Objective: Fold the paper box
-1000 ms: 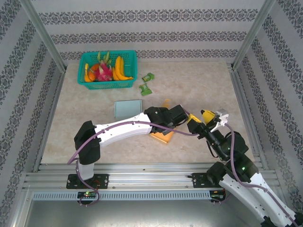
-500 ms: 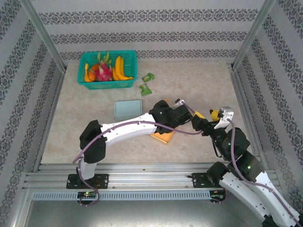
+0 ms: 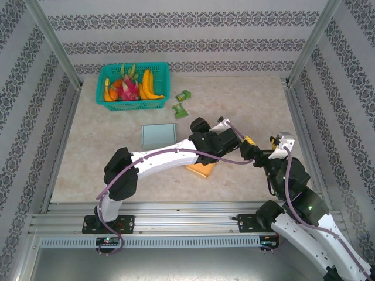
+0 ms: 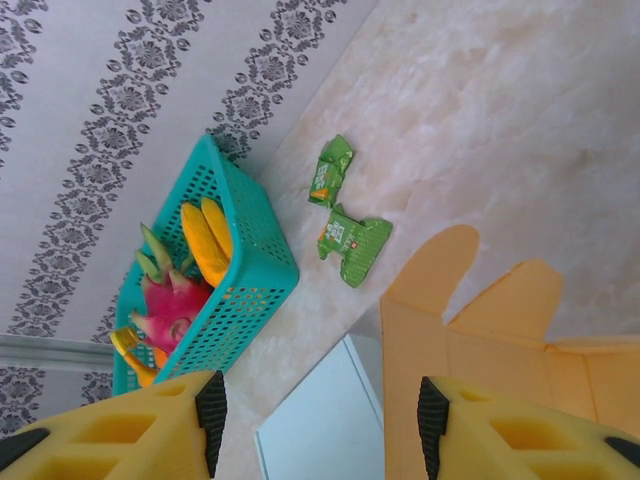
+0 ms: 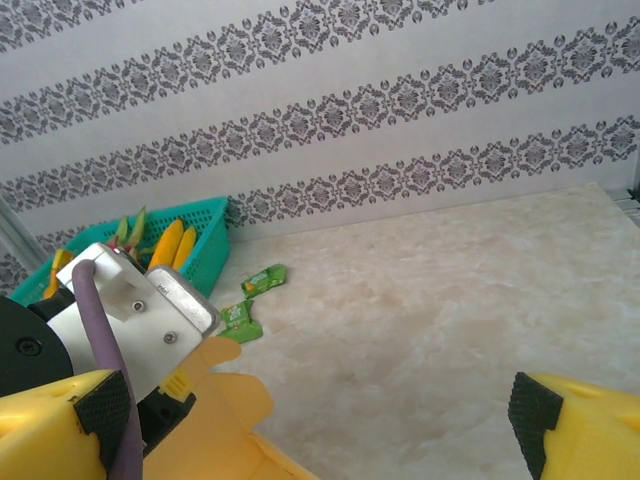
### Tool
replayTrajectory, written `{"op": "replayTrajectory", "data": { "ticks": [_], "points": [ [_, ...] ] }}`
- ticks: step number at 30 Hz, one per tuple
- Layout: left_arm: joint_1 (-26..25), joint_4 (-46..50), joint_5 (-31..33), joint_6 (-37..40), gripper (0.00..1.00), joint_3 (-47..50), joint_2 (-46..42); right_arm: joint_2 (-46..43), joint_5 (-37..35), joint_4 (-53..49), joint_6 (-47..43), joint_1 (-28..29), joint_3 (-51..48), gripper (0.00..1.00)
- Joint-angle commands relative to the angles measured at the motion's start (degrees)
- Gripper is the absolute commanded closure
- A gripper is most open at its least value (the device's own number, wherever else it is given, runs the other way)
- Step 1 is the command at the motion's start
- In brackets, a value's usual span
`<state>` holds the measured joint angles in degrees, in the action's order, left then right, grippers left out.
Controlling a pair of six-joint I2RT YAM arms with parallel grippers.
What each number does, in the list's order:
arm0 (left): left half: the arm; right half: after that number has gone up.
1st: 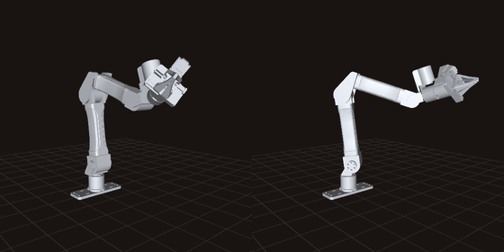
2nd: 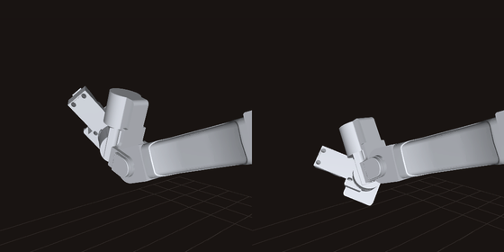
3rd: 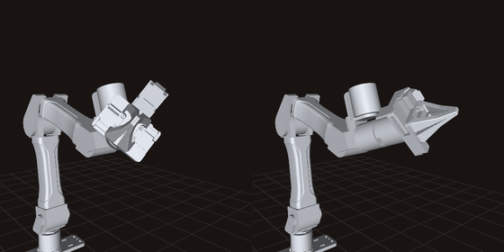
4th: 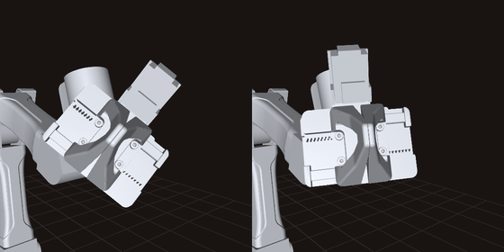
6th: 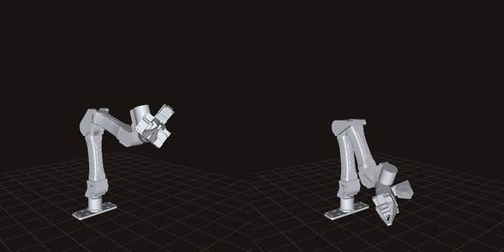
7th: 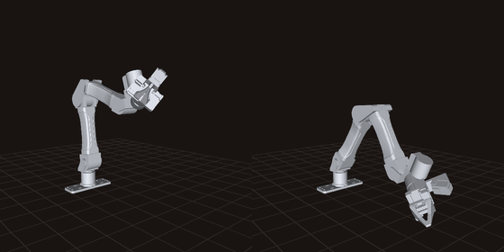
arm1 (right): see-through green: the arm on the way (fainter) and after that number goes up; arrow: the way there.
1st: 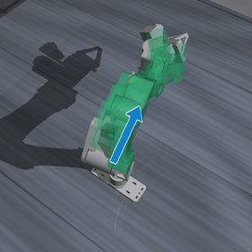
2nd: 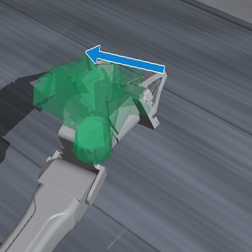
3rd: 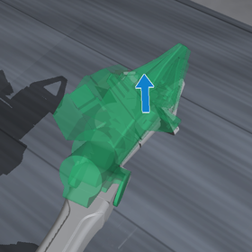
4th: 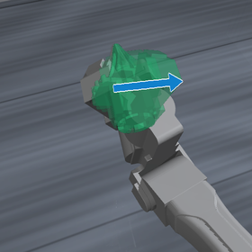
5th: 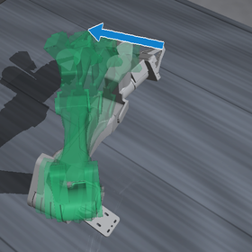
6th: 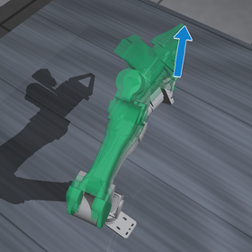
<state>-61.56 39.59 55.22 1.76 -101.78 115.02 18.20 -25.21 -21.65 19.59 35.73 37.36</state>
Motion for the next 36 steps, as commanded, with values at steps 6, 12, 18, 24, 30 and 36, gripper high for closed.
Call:
{"op": "replayTrajectory", "data": {
  "ticks": [6,12,18,24,30,36],
  "points": [
    [-2.12,-0.02,11.44,-15.17,0.44,-4.19,2.99,4.52,-7.02,0.12,2.07,-2.05,0.95,0.02],
    [-3.15,7.34,18.93,-24.53,0.41,-9.53,7.32,7.92,-7.73,3.18,7.48,-4.72,2.47,0.02],
    [-3.87,30.38,29.86,-48.30,0.42,-17.89,13.64,11.75,-5.99,1.83,9.84,-6.84,4.31,0.02],
    [-4.17,56.30,29.96,-75.85,0.44,-27.70,19.62,9.45,-9.22,5.76,14.73,-8.01,-1.35,0.02],
    [-4.35,62.86,29.53,-85.06,0.44,-27.97,21.10,12.71,-11.39,4.33,16.67,-9.50,-2.16,0.02],
    [-4.28,62.62,28.55,-84.53,0.47,-27.99,21.77,12.46,-10.16,6.20,18.47,-9.92,-4.82,0.02]
  ]
}}
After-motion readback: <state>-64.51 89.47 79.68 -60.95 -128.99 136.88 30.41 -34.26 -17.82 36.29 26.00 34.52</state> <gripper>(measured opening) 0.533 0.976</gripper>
